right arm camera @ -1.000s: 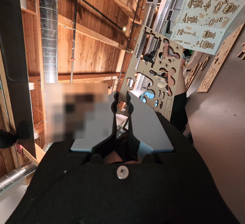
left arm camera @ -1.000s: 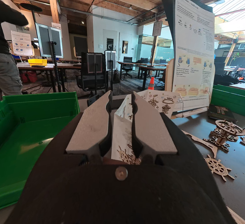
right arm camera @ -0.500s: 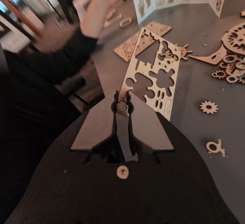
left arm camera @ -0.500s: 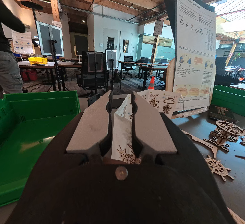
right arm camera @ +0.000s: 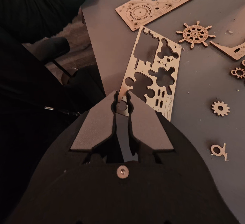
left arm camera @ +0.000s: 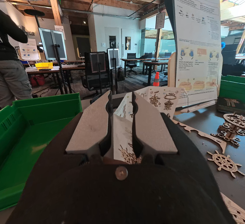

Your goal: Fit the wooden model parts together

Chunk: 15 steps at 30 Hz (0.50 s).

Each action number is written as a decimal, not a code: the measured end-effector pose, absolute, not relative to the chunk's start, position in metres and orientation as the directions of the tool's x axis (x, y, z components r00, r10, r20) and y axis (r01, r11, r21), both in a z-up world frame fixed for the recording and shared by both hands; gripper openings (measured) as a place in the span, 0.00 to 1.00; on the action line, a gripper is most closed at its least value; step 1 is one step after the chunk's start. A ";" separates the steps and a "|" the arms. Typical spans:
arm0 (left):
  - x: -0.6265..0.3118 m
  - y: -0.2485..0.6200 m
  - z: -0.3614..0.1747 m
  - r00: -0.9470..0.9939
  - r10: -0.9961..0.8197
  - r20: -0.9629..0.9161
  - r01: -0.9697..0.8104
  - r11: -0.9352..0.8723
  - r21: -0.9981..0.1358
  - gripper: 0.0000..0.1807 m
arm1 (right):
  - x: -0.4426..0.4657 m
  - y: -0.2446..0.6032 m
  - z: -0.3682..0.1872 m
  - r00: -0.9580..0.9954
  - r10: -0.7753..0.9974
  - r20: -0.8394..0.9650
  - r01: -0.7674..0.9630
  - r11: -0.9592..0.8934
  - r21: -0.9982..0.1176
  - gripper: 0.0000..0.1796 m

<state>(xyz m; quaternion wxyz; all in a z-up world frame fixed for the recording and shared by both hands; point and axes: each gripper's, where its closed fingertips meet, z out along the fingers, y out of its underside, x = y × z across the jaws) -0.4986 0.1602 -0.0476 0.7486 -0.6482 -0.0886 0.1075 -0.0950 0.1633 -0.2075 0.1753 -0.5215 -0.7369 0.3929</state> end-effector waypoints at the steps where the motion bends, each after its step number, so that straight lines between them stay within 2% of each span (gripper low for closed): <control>1: -0.498 0.161 -0.048 0.961 0.277 -0.014 -0.052 0.130 -0.990 0.15 | -0.095 0.164 -0.211 -0.393 0.910 -0.131 0.634 0.165 -0.755 0.05; 6: -0.495 0.167 -0.052 0.966 0.256 0.021 -0.016 0.142 -0.990 0.15 | -0.098 0.168 -0.222 -0.389 0.916 -0.095 0.648 0.199 -0.735 0.05; 8: -0.494 0.169 -0.053 0.963 0.267 0.024 -0.014 0.140 -0.990 0.15 | -0.097 0.168 -0.223 -0.402 0.911 -0.086 0.645 0.215 -0.733 0.15; 9: -0.495 0.169 -0.051 0.958 0.286 0.018 -0.024 0.144 -0.989 0.16 | -0.097 0.170 -0.223 -0.404 0.912 -0.068 0.637 0.227 -0.737 0.15; 13: -0.489 0.153 -0.022 0.929 0.369 0.011 -0.100 0.279 -0.955 0.15 | -0.102 0.182 -0.207 -0.389 0.921 -0.002 0.576 0.242 -0.781 0.17; 15: -0.481 0.144 -0.022 0.932 0.359 0.051 -0.060 0.292 -0.954 0.16 | -0.105 0.193 -0.196 -0.364 0.931 0.006 0.559 0.224 -0.798 0.17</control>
